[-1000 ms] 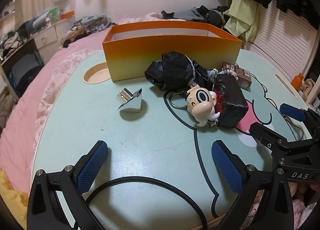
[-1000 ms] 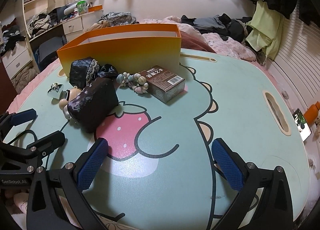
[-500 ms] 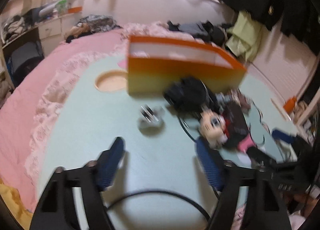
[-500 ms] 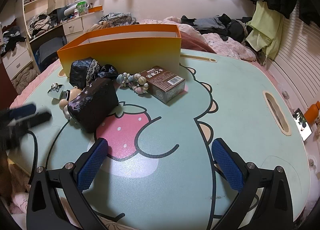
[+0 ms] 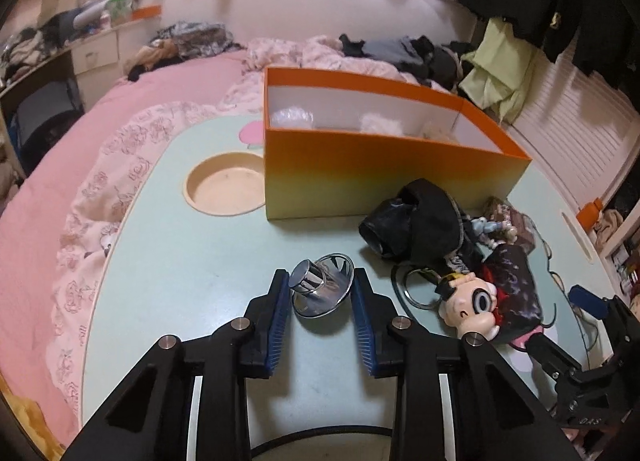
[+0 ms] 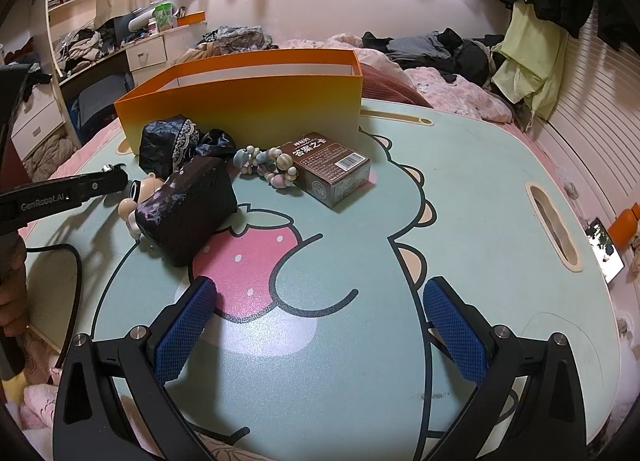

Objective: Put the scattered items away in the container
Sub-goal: 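Grasp the silver cone keychain with the left gripper while the right grasps the dark purple pouch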

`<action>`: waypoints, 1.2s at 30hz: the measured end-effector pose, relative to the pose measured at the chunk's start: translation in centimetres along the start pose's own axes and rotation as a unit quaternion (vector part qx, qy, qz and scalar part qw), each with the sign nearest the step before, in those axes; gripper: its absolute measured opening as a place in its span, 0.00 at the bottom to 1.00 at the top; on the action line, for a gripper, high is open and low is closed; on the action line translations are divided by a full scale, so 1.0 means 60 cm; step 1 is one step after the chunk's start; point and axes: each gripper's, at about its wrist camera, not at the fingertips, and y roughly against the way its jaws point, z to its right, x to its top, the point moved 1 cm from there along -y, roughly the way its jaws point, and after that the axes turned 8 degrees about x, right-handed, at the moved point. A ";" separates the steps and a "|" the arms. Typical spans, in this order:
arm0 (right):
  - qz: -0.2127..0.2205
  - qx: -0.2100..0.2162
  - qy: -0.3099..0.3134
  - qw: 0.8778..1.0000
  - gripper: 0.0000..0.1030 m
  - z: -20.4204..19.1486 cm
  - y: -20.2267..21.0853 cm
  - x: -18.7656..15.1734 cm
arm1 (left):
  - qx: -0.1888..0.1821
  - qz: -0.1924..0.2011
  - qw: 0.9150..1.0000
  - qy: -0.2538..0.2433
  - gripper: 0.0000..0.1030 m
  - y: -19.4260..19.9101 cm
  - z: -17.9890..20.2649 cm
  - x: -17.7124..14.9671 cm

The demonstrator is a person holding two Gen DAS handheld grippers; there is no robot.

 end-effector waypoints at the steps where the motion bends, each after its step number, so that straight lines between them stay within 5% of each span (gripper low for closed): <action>1: 0.000 0.000 0.000 1.000 1.00 0.000 0.000 0.000 | -0.003 0.009 1.000 0.003 0.28 0.008 -0.002 -0.002; 9: 0.001 0.033 -0.004 0.999 0.99 -0.007 0.010 0.008 | -0.012 0.034 0.999 -0.002 0.28 0.056 -0.002 -0.033; 11: 0.013 0.052 0.009 0.999 0.82 -0.023 0.021 0.024 | -0.010 0.034 0.999 -0.006 0.29 0.058 0.002 -0.037; 13: 0.025 0.069 0.019 0.997 0.75 -0.043 0.030 0.042 | -0.015 0.035 0.999 -0.006 0.28 0.061 0.003 -0.037; 18: 0.032 0.130 -0.024 0.991 0.75 -0.066 0.017 0.085 | -0.025 0.039 0.999 -0.006 0.29 0.069 0.006 -0.038; 24: 0.045 0.130 -0.035 0.990 0.75 -0.083 0.007 0.101 | -0.027 0.036 0.999 -0.003 0.29 0.067 0.008 -0.044; 33: -0.003 0.137 -0.030 0.990 0.75 -0.079 -0.037 0.084 | -0.028 0.034 0.999 0.001 0.29 0.065 0.005 -0.045; 36: -0.005 0.136 -0.051 0.989 0.61 -0.058 -0.034 0.079 | -0.031 0.033 0.999 0.005 0.29 0.064 0.004 -0.046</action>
